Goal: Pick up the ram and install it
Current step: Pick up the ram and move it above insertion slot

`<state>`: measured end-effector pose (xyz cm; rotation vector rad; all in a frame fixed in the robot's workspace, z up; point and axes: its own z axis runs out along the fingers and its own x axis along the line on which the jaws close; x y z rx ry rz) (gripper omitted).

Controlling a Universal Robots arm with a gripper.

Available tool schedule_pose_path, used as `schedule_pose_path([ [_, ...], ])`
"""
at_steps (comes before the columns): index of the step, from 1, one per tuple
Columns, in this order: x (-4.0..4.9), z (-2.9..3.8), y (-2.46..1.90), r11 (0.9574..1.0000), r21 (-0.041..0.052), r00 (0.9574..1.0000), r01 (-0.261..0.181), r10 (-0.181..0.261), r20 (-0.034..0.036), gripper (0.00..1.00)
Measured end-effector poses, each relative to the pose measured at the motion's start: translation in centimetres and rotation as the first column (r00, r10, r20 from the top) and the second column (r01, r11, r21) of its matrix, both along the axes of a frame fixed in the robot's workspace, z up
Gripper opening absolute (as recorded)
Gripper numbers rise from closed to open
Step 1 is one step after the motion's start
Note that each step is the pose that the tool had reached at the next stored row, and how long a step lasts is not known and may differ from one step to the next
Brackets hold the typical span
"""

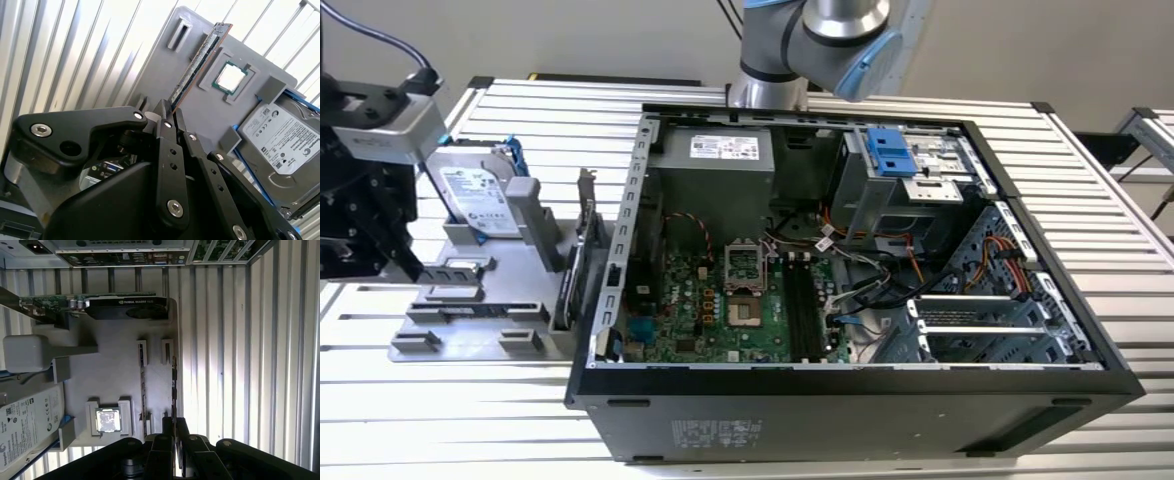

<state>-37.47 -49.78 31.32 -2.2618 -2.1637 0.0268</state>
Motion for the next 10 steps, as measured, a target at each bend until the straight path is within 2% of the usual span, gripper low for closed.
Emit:
schedule_pose_path([
  [10, 0.0, 0.3, 0.0, 1.0, 0.0, 1.0, 0.003, -0.003, 0.0, 0.0],
])
